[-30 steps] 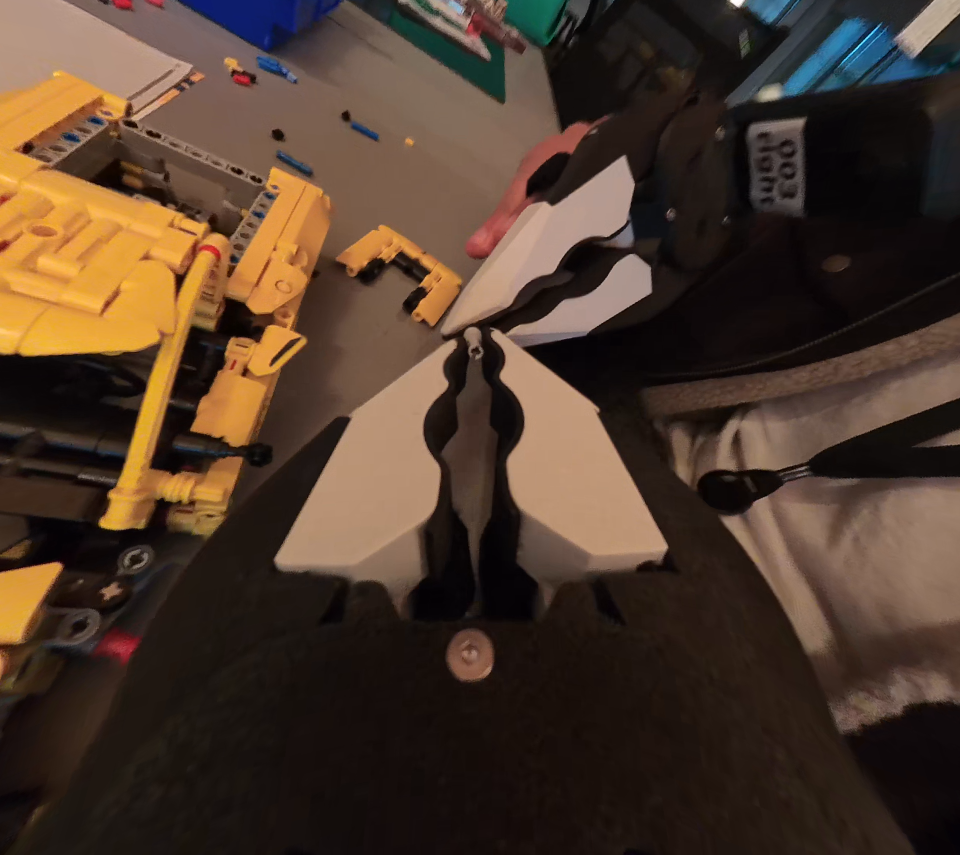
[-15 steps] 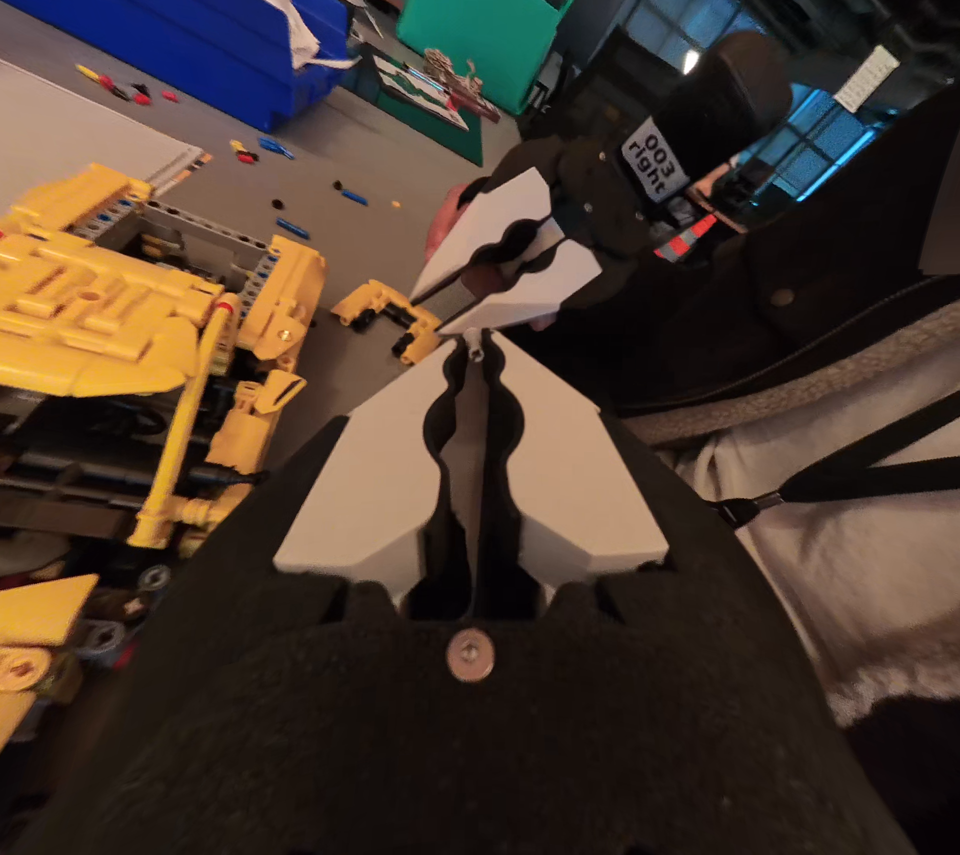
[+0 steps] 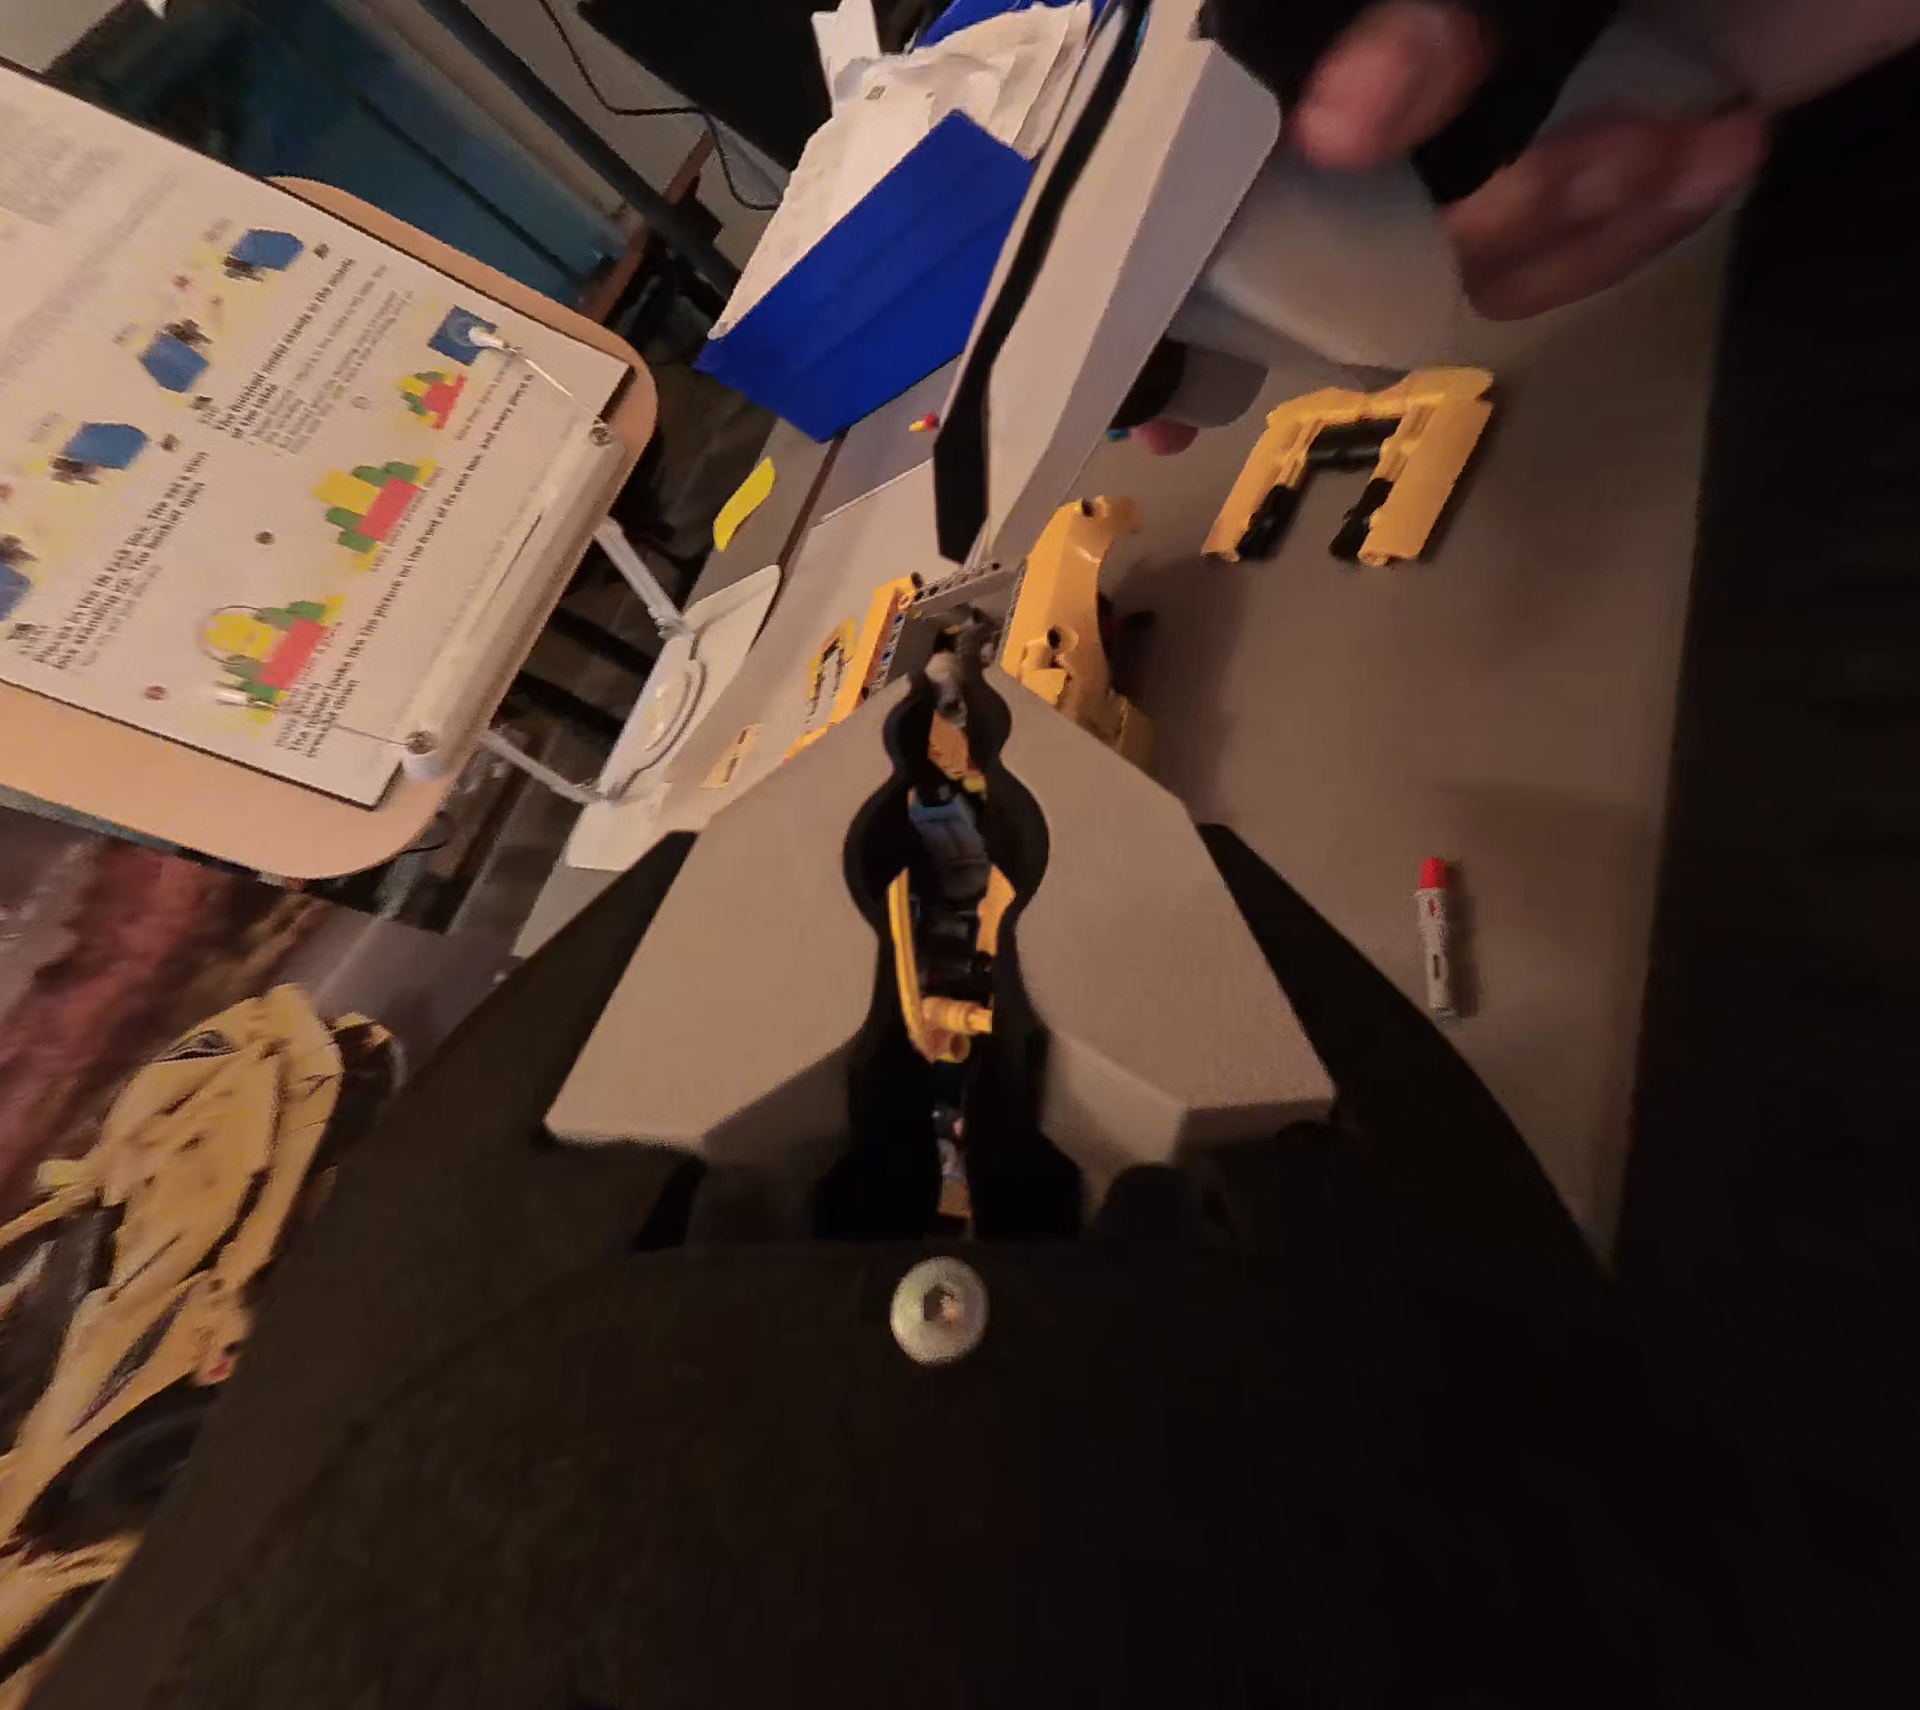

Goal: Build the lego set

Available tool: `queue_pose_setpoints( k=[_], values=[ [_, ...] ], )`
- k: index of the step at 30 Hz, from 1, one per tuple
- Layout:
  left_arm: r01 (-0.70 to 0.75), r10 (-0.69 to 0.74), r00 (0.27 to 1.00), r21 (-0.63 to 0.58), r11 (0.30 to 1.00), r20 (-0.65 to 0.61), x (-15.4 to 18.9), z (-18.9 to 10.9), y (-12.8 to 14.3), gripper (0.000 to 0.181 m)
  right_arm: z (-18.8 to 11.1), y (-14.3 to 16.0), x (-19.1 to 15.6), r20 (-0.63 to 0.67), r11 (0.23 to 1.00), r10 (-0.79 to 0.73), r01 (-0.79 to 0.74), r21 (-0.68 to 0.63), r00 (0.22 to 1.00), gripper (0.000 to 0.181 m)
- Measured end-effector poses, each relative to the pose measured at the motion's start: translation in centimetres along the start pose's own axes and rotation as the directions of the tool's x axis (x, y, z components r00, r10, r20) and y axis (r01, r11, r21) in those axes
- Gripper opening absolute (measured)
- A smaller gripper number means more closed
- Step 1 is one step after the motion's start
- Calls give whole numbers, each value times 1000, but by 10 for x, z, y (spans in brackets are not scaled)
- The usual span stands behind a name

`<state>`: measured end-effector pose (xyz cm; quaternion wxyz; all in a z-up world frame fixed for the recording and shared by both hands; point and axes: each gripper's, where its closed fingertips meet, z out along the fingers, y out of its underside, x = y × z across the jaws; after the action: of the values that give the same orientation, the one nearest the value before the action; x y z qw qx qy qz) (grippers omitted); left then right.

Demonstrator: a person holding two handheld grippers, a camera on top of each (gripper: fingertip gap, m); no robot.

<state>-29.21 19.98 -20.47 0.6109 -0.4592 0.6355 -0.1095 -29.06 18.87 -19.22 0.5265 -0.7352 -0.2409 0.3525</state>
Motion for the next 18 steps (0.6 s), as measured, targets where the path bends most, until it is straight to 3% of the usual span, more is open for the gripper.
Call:
queue_pose_setpoints(
  k=[5, 11, 18],
  values=[
    [-100, 102, 993, -29, 995, 59, -1, 1, -2, 5, 14, 0, 1, -63, 998, -59, 58, -29, 996, 42],
    [-197, 201, 975, -52, 979, 99, 2, 1, -6, 6, 17, 2, -3, -34, 999, -42, 41, -32, 999, 34],
    [-207, 211, 973, -52, 977, 97, 5, 2, -9, 6, 14, 5, -2, -51, 989, -130, 125, -83, 990, 30]
  ],
)
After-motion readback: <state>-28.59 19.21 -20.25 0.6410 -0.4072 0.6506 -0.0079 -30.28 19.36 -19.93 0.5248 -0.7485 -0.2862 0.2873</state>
